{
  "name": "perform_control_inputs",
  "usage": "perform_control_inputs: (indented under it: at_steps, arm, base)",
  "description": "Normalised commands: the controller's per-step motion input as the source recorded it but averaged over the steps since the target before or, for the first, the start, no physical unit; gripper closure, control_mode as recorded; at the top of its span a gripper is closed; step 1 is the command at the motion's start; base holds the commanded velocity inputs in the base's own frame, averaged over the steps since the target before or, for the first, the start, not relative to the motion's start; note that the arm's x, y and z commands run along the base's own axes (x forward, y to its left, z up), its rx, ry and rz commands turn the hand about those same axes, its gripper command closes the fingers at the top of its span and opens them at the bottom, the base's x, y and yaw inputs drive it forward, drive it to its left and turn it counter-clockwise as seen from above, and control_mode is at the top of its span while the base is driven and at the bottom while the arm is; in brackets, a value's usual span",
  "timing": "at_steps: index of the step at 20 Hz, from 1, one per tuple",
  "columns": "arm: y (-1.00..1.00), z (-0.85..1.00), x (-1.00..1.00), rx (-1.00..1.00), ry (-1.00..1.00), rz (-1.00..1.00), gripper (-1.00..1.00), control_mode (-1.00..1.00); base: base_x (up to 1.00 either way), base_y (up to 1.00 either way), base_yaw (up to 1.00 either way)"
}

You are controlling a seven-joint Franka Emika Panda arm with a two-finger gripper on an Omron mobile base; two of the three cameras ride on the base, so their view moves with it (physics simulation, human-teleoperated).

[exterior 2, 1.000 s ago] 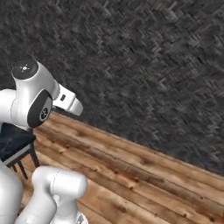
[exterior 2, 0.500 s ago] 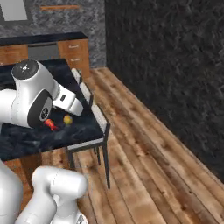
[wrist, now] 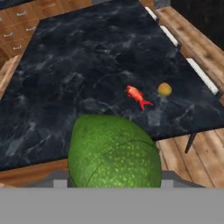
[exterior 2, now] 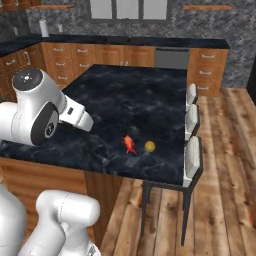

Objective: Open the fridge, remove the apple, avocado, and fish, and place them on any counter.

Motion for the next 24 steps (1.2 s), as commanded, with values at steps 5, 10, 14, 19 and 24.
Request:
perform_control_inputs:
  at_steps: [5, 10, 14, 19, 24]
  arm:
    - [0.0, 0.0, 0.0, 0.0, 0.0, 0.0, 1.0, 1.0]
    - [0.0, 0.0, 0.0, 0.0, 0.0, 0.0, 1.0, 1.0]
    - [0.0, 0.0, 0.0, 0.0, 0.0, 0.0, 1.0, 1.0]
    - [0.0, 0.0, 0.0, 0.0, 0.0, 0.0, 1.0, 1.0]
    - [0.0, 0.0, 0.09, 0.0, 0.03, 0.0, 1.0, -1.0]
  base:
    - [0.33, -0.05, 0.09]
    - [0.47, 0.0, -0.02]
    - [0.67, 0.0, -0.01]
    - [0.56, 0.0, 0.0]
    - [0.29, 0.0, 0.0]
